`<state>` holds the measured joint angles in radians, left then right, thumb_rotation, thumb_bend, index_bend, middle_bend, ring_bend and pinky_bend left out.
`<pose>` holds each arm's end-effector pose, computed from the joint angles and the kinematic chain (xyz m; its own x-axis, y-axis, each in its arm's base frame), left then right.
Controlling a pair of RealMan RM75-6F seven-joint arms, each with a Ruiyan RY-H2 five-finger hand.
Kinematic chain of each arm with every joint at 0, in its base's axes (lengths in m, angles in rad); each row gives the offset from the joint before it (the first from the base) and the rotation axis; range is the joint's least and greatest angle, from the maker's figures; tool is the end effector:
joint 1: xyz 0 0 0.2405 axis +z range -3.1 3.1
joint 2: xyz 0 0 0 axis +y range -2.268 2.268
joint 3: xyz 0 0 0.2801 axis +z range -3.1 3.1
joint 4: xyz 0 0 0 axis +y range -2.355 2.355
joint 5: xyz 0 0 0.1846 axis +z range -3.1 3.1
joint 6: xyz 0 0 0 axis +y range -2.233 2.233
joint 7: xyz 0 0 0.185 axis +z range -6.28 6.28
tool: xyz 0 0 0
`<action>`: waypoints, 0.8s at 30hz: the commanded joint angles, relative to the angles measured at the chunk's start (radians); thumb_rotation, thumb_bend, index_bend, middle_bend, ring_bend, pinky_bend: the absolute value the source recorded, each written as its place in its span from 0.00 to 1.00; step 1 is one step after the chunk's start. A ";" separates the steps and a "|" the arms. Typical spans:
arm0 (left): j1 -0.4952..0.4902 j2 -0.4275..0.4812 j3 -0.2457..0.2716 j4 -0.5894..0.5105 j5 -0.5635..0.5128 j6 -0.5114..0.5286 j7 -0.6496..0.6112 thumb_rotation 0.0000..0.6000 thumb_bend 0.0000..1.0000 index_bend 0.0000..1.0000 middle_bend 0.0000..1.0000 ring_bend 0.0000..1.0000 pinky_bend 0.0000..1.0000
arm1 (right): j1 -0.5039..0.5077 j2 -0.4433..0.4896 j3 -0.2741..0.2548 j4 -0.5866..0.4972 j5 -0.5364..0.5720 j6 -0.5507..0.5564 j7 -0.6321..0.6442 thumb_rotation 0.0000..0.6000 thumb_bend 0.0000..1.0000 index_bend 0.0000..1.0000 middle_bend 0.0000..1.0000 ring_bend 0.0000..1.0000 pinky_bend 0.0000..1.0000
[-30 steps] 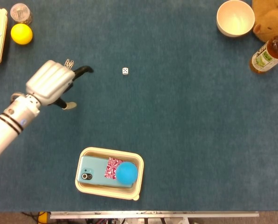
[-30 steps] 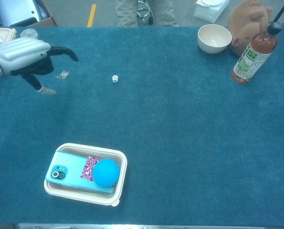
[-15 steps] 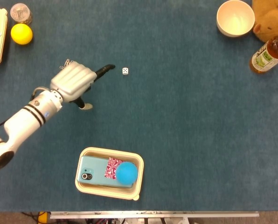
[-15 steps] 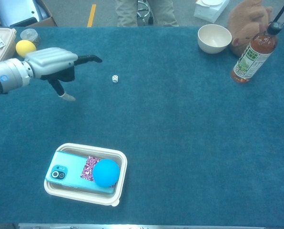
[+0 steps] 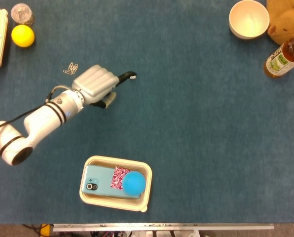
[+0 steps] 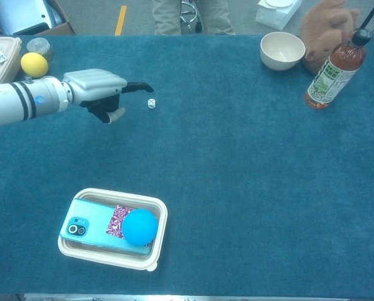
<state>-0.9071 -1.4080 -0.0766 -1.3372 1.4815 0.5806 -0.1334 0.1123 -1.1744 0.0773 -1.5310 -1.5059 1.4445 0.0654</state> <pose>-0.1561 0.4039 -0.0150 0.6223 0.4494 0.6409 0.7400 -0.6047 -0.2945 -0.3268 -0.2367 0.1789 0.3569 -0.0042 0.9341 -0.9336 -0.0341 0.3566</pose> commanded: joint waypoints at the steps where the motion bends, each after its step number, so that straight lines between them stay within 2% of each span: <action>1: -0.018 -0.017 -0.002 0.017 -0.015 -0.019 0.005 1.00 0.65 0.00 1.00 0.87 0.85 | 0.001 0.000 0.000 0.001 0.001 -0.001 0.000 1.00 0.29 0.40 0.33 0.26 0.42; 16: -0.080 -0.127 -0.009 0.155 -0.124 -0.096 0.061 1.00 0.65 0.00 1.00 0.88 0.85 | -0.002 -0.002 -0.002 0.009 0.008 0.002 0.007 1.00 0.29 0.40 0.33 0.26 0.42; 24: -0.086 -0.145 -0.004 0.170 -0.154 -0.099 0.082 1.00 0.65 0.00 1.00 0.88 0.85 | -0.005 -0.001 -0.004 0.011 0.008 0.008 0.013 1.00 0.29 0.40 0.33 0.26 0.42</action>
<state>-0.9923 -1.5522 -0.0815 -1.1675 1.3278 0.4819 -0.0522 0.1069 -1.1750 0.0731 -1.5197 -1.4981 1.4520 0.0782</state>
